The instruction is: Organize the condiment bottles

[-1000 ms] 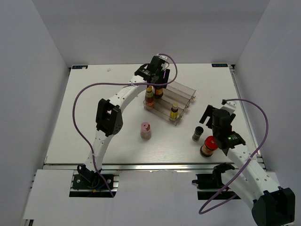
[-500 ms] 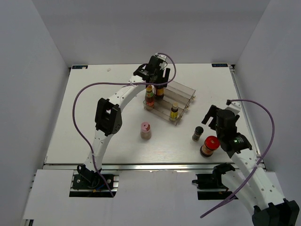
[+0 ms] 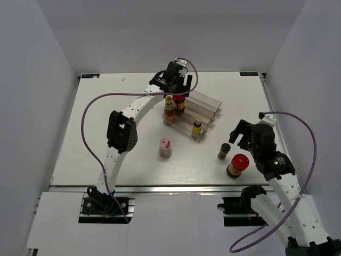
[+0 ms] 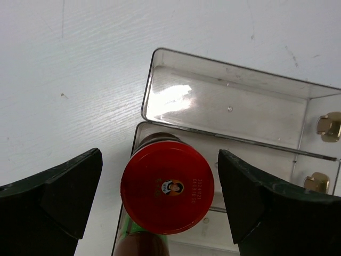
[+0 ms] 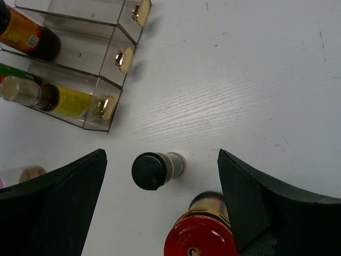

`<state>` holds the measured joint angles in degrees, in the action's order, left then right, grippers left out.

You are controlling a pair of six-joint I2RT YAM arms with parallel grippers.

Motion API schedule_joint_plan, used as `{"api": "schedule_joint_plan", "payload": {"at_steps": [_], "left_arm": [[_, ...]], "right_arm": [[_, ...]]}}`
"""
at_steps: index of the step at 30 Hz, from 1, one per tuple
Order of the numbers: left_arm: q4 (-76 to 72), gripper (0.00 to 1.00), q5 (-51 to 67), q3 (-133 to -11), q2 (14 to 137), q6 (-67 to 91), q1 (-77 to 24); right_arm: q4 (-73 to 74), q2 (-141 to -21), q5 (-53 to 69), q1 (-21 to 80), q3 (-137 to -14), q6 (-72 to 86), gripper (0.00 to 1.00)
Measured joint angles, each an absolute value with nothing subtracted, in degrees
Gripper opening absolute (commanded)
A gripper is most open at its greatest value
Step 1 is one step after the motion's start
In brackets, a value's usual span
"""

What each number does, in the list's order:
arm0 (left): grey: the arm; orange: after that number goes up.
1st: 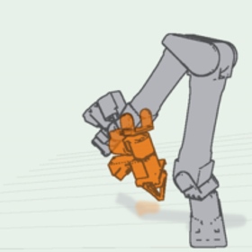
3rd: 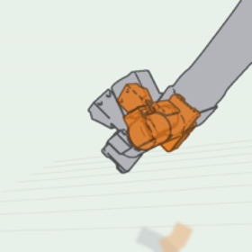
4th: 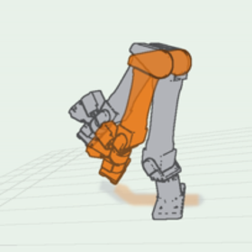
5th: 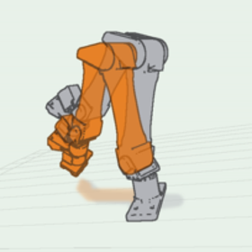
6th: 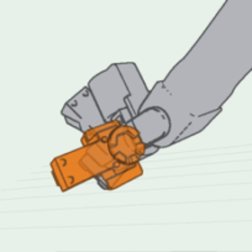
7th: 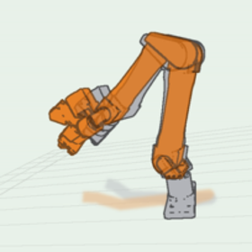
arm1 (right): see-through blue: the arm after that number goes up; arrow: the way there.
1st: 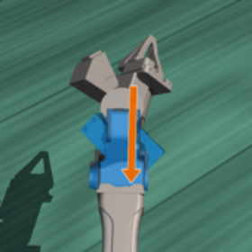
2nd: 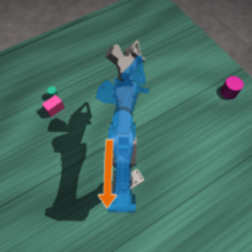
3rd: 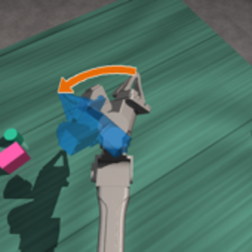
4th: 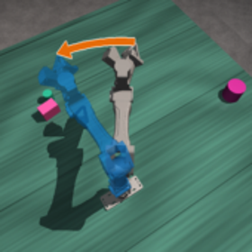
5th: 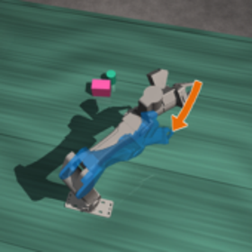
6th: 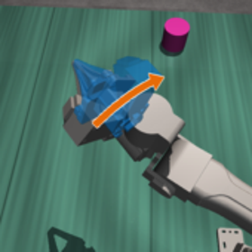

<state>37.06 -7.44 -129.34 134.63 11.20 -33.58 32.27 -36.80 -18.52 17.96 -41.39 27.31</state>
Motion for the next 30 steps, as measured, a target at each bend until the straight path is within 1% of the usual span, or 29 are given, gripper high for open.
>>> {"api": "schedule_joint_plan", "payload": {"at_steps": [7, 11, 13, 16, 21, 25, 27, 30], "left_arm": [[35.7, 0.98, -7.5, -131.9, 132.9, 10.5, -33.6], [35.6, 0.98, -8.6, -131.9, 129.2, 10.3, -33.6], [34.5, 0.98, -9.8, -129.8, 125.8, 10.3, -33.6], [31.8, 0.98, -11.4, -120.0, 116.2, 10.9, -33.6], [23.7, 0.98, -14.7, -96.2, 94.6, 13.5, -33.6], [17.8, 0.98, -18.3, -80.0, 80.4, 16.3, -33.6], [15.7, 0.98, -20.4, -73.4, 74.5, 17.9, -33.5], [15.3, 0.98, -23.2, -68.0, 69.3, 20.0, -33.5]], "right_arm": [[42.2, -39.3, -19.7, 18.0, -43.8, 31.2, 0.89], [47.9, -40.7, -20.1, 18.0, -44.0, 33.4, 0.89], [50.3, -40.6, -20.4, 18.0, -44.1, 34.2, 0.89], [52.4, -40.6, -19.8, 18.0, -44.1, 34.4, 0.89], [54.8, -41.3, -18.1, 18.0, -44.1, 34.2, 0.89], [56.1, -41.0, -17.4, 18.0, -43.5, 33.8, 0.89], [56.7, -40.9, -16.8, 18.0, -43.0, 33.4, 0.89], [57.1, -41.5, -15.6, 18.0, -42.2, 32.2, 0.89]]}}
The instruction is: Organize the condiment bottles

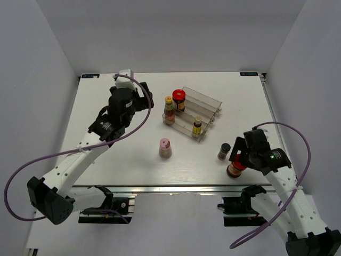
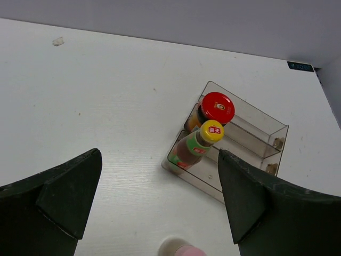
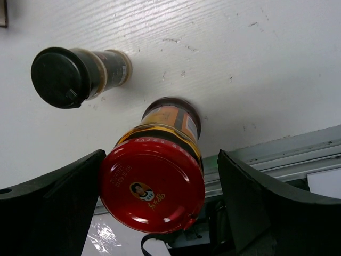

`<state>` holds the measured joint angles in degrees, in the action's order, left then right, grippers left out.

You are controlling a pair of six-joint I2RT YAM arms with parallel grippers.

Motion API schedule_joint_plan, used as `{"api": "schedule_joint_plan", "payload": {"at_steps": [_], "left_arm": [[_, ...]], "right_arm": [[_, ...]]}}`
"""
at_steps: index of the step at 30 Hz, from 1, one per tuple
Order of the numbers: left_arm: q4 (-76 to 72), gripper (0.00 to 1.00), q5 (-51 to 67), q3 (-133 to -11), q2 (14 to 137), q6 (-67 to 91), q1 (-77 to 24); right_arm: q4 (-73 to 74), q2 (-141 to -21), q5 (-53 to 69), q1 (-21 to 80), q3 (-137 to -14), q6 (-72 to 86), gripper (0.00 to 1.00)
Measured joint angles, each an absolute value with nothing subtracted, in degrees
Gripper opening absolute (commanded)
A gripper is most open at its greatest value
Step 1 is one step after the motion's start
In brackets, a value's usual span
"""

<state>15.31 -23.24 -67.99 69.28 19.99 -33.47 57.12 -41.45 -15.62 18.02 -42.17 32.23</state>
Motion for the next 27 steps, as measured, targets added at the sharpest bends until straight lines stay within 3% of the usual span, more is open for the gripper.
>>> {"api": "schedule_joint_plan", "payload": {"at_steps": [4, 7, 10, 14, 19, 27], "left_arm": [[15.4, 0.98, -25.8, -64.1, 65.5, 22.4, -33.5], [15.7, 0.98, -27.7, -61.4, 63.4, 23.3, -33.5], [16.8, 0.98, -29.5, -60.4, 62.8, 23.9, -33.4], [18.2, 0.98, -31.1, -60.2, 63.7, 24.5, -33.1], [19.2, 0.98, -31.2, -59.7, 64.6, 24.8, -32.7], [19.2, 0.98, -31.1, -59.3, 64.6, 24.9, -32.4]], "right_arm": [[57.1, -42.7, -14.1, 18.2, -41.8, 30.7, 0.89], [57.2, -43.1, -13.3, 18.4, -41.4, 29.9, 0.82], [57.1, -43.8, -12.7, 18.5, -41.3, 29.2, 0.69], [56.9, -44.4, -12.8, 18.5, -41.5, 28.9, 0.43], [57.3, -44.6, -13.1, 18.5, -41.9, 29.2, 0.26], [58.6, -46.6, -15.1, 18.5, -44.0, 29.5, 0.14]]}}
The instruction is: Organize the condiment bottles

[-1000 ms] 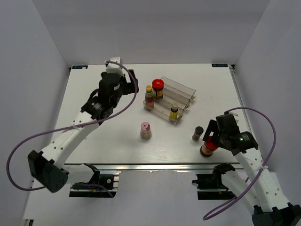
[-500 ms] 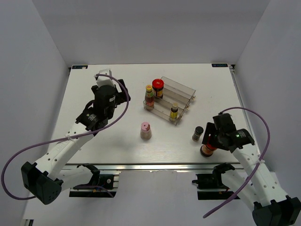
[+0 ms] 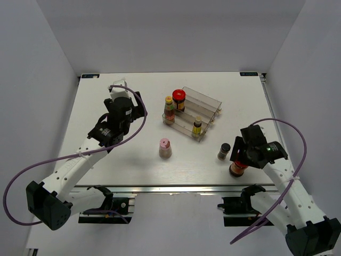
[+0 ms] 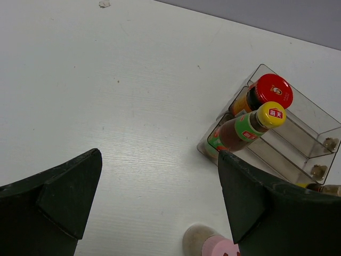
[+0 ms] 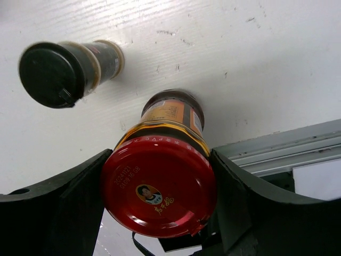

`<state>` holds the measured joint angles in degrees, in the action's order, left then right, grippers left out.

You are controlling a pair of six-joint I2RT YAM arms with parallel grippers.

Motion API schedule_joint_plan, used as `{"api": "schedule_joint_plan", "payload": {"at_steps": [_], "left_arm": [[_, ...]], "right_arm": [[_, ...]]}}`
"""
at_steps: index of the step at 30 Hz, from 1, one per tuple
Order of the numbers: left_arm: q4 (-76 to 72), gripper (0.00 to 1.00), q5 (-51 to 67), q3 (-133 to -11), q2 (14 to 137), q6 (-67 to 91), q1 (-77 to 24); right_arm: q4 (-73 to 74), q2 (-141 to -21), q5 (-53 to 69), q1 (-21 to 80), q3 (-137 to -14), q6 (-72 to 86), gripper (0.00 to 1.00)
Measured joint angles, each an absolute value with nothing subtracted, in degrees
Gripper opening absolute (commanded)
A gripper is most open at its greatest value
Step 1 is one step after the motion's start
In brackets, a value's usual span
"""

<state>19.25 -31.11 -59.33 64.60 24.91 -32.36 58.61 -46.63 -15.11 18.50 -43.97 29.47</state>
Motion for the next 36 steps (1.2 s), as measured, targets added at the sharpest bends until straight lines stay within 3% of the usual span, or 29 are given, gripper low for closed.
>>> {"api": "schedule_joint_plan", "payload": {"at_steps": [17, 36], "left_arm": [[19.2, 0.98, -30.9, -58.3, 64.0, 24.7, -31.3], [19.2, 0.98, -30.6, -57.8, 65.9, 24.1, -27.4]], "right_arm": [[52.9, -64.7, -20.5, 18.2, -64.9, 24.1, 0.11], [39.2, -94.5, -4.0, 17.8, -91.5, 17.2, 0.07]]}}
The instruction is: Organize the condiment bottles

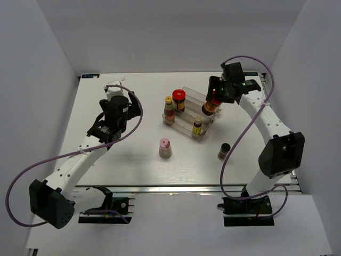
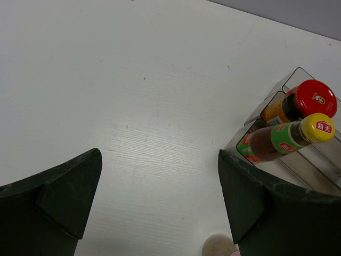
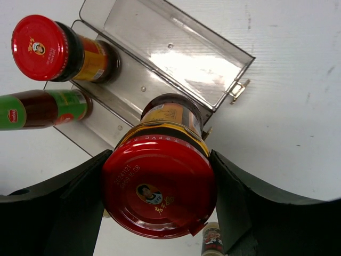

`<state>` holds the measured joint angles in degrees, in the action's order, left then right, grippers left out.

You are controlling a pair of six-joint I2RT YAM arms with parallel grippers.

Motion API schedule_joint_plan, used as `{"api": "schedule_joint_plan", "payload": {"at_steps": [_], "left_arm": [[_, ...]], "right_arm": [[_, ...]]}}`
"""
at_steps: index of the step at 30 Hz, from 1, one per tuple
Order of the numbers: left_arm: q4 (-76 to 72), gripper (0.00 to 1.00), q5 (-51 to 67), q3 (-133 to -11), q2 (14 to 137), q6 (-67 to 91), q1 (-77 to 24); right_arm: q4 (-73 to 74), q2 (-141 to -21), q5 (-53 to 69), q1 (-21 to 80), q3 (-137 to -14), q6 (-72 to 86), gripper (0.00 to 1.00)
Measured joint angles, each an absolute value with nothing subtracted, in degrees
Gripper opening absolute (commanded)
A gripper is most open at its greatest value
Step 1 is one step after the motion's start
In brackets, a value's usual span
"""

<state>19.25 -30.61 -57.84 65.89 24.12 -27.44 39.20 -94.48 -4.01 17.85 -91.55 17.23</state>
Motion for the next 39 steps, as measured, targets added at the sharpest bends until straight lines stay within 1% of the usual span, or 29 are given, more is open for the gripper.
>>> {"api": "schedule_joint_plan", "payload": {"at_steps": [4, 11, 21, 22, 23, 25, 26, 29, 32, 37, 38, 39], "left_arm": [[19.2, 0.98, -30.6, -57.8, 65.9, 24.0, -27.1], [19.2, 0.98, -30.4, -57.8, 65.9, 24.0, -26.8], [19.2, 0.98, -29.5, -57.8, 66.2, 24.0, -26.7], [19.2, 0.98, -29.4, -57.8, 66.2, 24.0, -26.7], [19.2, 0.98, -29.3, -57.8, 66.2, 24.0, -26.7], [19.2, 0.98, -29.1, -57.8, 66.2, 24.0, -26.7], [19.2, 0.98, -29.1, -57.8, 66.2, 24.0, -26.7], [19.2, 0.98, -28.6, -57.8, 66.2, 24.0, -26.7], [19.3, 0.98, -27.6, -57.8, 66.2, 24.1, -26.7], [19.8, 0.98, -26.2, -57.9, 66.5, 24.5, -26.7], [19.9, 0.98, -26.0, -57.9, 66.5, 24.6, -26.7], [20.1, 0.98, -25.9, -57.9, 66.5, 24.6, -26.7]], "right_arm": [[38.9, -96.9, -1.3, 17.9, -91.6, 16.9, 0.07], [38.4, -97.9, -1.2, 18.1, -91.0, 16.3, 0.07], [33.8, -98.7, -1.8, 18.4, -86.8, 16.0, 0.13], [33.5, -99.0, -1.8, 18.5, -86.6, 16.0, 0.15], [33.3, -99.4, -2.0, 18.6, -86.4, 16.0, 0.21], [33.0, -100.5, -2.7, 18.8, -86.3, 16.1, 0.25], [32.8, -101.0, -3.0, 18.9, -86.3, 16.1, 0.33], [32.2, -102.5, -3.5, 19.4, -86.3, 15.9, 0.34], [31.7, -103.5, -4.1, 19.9, -86.3, 15.7, 0.39], [30.2, -105.5, -4.8, 20.7, -86.4, 15.6, 0.54], [29.8, -105.5, -5.0, 20.8, -86.5, 15.6, 0.6], [29.8, -105.5, -5.3, 20.9, -86.5, 15.7, 0.61]]}}
